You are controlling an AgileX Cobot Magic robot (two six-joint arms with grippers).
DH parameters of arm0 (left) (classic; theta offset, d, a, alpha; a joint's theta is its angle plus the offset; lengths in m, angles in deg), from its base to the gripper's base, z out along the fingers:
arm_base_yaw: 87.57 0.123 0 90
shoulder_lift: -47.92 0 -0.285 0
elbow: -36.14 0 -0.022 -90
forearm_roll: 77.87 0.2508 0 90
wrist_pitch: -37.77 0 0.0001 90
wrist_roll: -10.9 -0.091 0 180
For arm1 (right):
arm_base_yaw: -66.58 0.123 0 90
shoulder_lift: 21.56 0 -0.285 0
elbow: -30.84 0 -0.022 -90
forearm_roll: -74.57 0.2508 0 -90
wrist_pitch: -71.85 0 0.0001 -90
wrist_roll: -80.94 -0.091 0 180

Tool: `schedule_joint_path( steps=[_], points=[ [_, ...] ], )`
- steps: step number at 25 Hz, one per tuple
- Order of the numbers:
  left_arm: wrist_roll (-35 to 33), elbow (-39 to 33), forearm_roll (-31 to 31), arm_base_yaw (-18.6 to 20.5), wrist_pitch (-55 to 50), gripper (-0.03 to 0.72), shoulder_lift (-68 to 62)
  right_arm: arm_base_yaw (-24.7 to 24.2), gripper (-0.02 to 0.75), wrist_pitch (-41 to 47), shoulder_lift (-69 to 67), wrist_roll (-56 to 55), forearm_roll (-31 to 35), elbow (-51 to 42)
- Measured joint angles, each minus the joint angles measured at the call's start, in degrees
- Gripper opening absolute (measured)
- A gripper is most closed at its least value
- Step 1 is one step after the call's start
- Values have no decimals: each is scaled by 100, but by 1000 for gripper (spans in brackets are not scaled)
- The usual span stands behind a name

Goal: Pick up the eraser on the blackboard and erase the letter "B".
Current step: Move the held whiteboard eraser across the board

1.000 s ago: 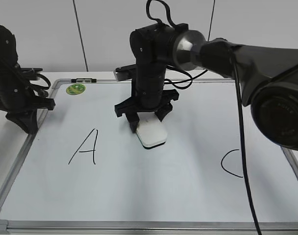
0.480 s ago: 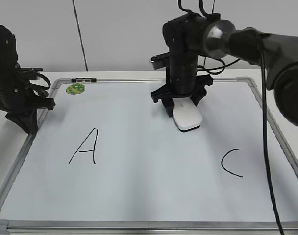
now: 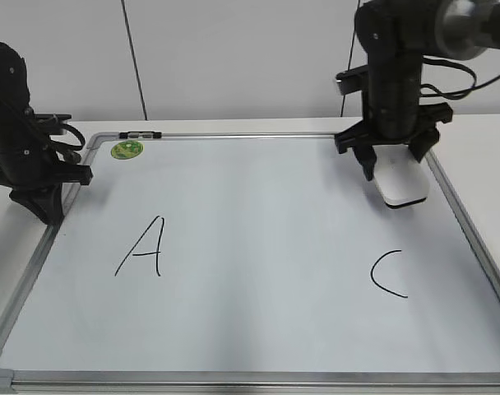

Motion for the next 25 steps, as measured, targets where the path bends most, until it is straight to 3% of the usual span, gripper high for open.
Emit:
schedule_joint_path(
  steps=[6,15,25],
  points=[
    [0,0,0,0,0,28,0,-744,521,0,304,300,805,-565],
    [0,0,0,0,0,28,0,-1238,521,-11,426,1122,1792,-1086],
    [0,0,0,0,0,28,0,-1378,521,-19,436,1214,1837,-1376]
  ],
)
